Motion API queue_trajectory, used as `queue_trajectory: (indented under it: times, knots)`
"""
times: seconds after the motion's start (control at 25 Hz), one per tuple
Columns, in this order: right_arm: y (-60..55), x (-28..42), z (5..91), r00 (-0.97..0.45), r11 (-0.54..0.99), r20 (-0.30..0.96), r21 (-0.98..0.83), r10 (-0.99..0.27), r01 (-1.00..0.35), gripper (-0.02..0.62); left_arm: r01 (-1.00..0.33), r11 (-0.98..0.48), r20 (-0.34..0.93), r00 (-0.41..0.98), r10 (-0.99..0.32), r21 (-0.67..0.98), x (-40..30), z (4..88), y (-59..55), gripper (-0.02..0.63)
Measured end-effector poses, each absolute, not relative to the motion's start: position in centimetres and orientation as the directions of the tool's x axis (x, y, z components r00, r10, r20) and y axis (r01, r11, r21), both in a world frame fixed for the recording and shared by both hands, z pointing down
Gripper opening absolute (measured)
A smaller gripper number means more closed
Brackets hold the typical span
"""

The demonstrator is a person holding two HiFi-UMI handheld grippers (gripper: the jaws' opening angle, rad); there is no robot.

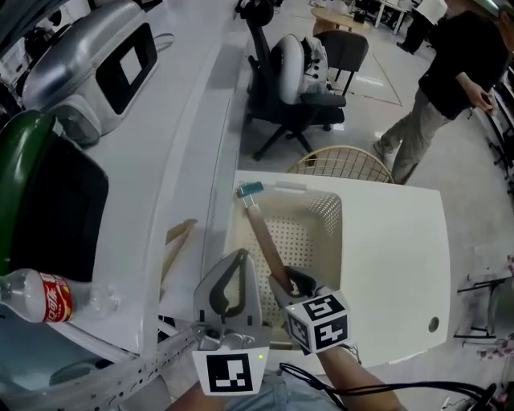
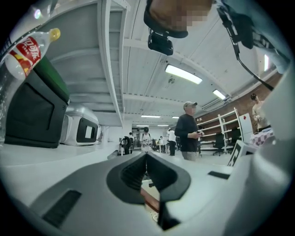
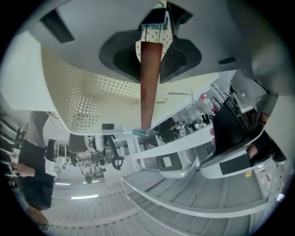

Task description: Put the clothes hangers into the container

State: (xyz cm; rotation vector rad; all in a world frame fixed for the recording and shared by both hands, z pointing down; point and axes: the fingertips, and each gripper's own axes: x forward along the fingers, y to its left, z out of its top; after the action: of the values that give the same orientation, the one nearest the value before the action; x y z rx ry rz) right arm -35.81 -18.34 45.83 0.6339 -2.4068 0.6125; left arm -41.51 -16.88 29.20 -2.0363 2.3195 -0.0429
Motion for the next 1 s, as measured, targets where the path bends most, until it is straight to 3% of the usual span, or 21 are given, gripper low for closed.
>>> queue_trajectory:
  times: [0.8, 1.0]
  knots:
    - [-20.5, -37.3, 52.7, -0.690, 0.731, 0.702, -0.376, -0.177, -0.570, 0.144, -0.987, 0.160, 0.028, -0.160, -0.987, -0.020, -44.9, 31.8, -18.2, 0.014]
    - [-20.8, -37.3, 52.3, -0.693, 0.730, 0.692, -0.365, -0.203, -0.578, 0.221, -0.986, 0.164, 0.031, -0.164, -0.986, -0.019, -44.8, 31.8, -18.1, 0.014]
